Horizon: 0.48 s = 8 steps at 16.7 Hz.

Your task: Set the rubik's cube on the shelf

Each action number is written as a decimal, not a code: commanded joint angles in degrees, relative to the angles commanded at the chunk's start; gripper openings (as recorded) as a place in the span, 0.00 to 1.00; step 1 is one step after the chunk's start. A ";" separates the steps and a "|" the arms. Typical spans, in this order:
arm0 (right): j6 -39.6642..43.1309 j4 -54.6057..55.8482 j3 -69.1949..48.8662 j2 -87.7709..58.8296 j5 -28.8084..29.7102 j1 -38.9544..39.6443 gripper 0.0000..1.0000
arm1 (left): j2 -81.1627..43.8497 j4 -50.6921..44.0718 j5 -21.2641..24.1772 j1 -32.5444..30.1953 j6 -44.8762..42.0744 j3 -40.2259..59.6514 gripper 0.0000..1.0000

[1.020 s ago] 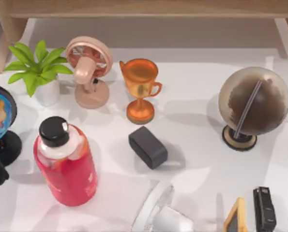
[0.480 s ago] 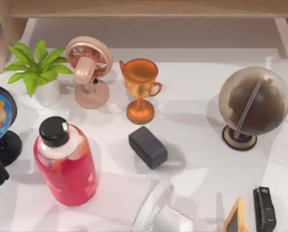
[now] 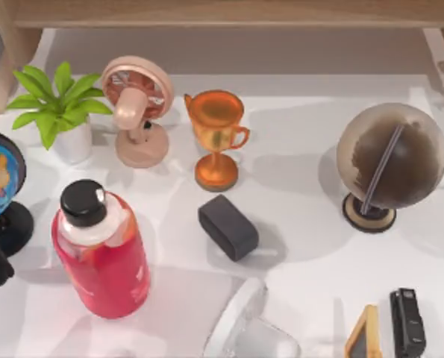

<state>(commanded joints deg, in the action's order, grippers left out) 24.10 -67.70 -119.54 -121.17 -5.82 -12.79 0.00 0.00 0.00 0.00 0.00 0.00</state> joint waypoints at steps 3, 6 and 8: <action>-3.53 8.69 10.79 5.41 -0.35 10.20 0.00 | 0.00 0.00 0.00 0.00 0.00 0.00 1.00; -8.47 22.31 20.86 8.61 0.57 21.85 0.00 | 0.00 0.00 0.00 0.00 0.00 0.00 1.00; -11.92 33.99 26.68 9.84 2.33 29.58 0.00 | 0.00 0.00 0.00 0.00 0.00 0.00 1.00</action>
<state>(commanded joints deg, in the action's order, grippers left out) 12.18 -33.70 -92.86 -111.32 -3.49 16.79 0.00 0.00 0.00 0.00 0.00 0.00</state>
